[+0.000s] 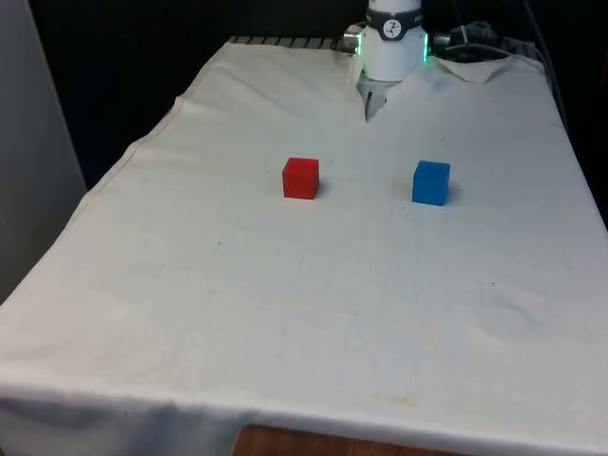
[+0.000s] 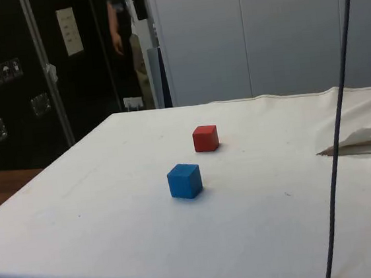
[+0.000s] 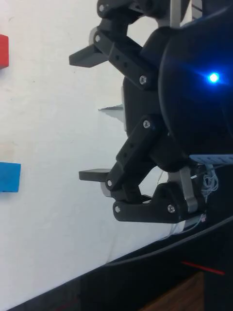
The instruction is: Stack the two cubes.
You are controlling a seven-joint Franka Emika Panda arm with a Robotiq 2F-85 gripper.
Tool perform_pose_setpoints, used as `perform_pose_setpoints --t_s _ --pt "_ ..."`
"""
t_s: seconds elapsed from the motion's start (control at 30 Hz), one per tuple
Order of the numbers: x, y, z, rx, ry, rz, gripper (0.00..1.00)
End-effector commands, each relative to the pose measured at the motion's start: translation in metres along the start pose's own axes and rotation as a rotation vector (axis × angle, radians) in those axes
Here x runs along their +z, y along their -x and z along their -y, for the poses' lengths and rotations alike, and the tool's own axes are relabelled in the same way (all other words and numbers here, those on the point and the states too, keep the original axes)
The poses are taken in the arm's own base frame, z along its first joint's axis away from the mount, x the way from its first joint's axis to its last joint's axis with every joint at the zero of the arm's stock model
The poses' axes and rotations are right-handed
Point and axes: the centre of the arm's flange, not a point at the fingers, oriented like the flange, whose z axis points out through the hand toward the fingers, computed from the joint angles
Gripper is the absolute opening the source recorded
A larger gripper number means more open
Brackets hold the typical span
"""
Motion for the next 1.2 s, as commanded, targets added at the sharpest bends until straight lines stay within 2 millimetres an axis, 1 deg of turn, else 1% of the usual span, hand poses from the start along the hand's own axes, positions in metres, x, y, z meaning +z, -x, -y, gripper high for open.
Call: perform_pose_setpoints --t_s 0.0,0.2,0.53,0.57,0.7,0.87,0.9,1.0,1.17 --pt "0.000 0.000 0.001 -0.001 0.000 0.000 1.00" --pt "0.000 0.000 0.006 -0.001 0.020 0.001 1.00" --pt "0.002 0.003 0.010 0.018 0.038 0.000 1.00" --pt "0.002 0.001 0.010 0.012 0.030 0.004 1.00" --pt "0.003 0.008 0.010 0.035 0.047 0.001 1.00" --pt "0.003 0.015 0.016 0.045 0.049 -0.008 1.00" --pt "0.004 0.013 0.014 0.040 0.041 0.008 1.00" --pt "0.002 0.020 0.023 0.047 0.051 -0.021 1.00" --pt "0.001 0.025 0.034 0.045 0.052 -0.050 1.00"
